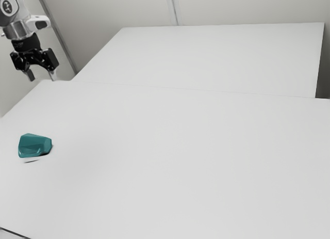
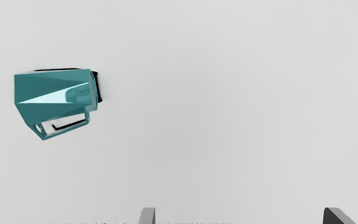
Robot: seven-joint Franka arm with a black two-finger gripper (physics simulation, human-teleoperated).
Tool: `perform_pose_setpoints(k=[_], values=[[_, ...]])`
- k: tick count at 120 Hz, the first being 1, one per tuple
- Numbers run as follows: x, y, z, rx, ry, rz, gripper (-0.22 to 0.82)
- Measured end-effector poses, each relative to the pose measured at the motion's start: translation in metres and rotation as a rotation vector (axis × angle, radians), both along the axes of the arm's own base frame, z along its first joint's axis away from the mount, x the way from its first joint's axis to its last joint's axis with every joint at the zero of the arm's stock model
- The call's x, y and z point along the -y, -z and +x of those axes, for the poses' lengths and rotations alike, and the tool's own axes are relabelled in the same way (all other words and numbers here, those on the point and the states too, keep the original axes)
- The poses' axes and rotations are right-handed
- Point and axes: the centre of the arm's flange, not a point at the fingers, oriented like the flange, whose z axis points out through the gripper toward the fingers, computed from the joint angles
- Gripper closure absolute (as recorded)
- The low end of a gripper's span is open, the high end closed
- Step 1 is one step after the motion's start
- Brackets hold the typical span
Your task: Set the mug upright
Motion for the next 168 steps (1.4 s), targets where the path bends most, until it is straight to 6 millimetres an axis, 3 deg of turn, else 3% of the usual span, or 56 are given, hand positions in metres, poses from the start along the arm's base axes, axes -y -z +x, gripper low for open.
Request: perform_pose_setpoints(k=[17, 34, 71, 84, 109, 131, 153, 168], values=[[-0.061, 0.005, -0.022, 0.004, -0.086, -0.023, 0.02], [-0.127, 0.025, -0.042, 0.007, -0.164, -0.073, 0.02], [-0.206, 0.069, -0.037, 0.071, -0.151, -0.206, 0.02], [-0.237, 0.095, -0.049, 0.103, -0.169, -0.285, 0.02], [-0.265, 0.129, -0.061, 0.124, -0.15, -0.356, 0.02], [-0.291, 0.141, -0.084, 0.143, -0.143, -0.375, 0.02], [-0.316, 0.169, -0.108, 0.133, -0.151, -0.403, 0.02], [-0.322, 0.178, -0.111, 0.137, -0.128, -0.413, 0.02]])
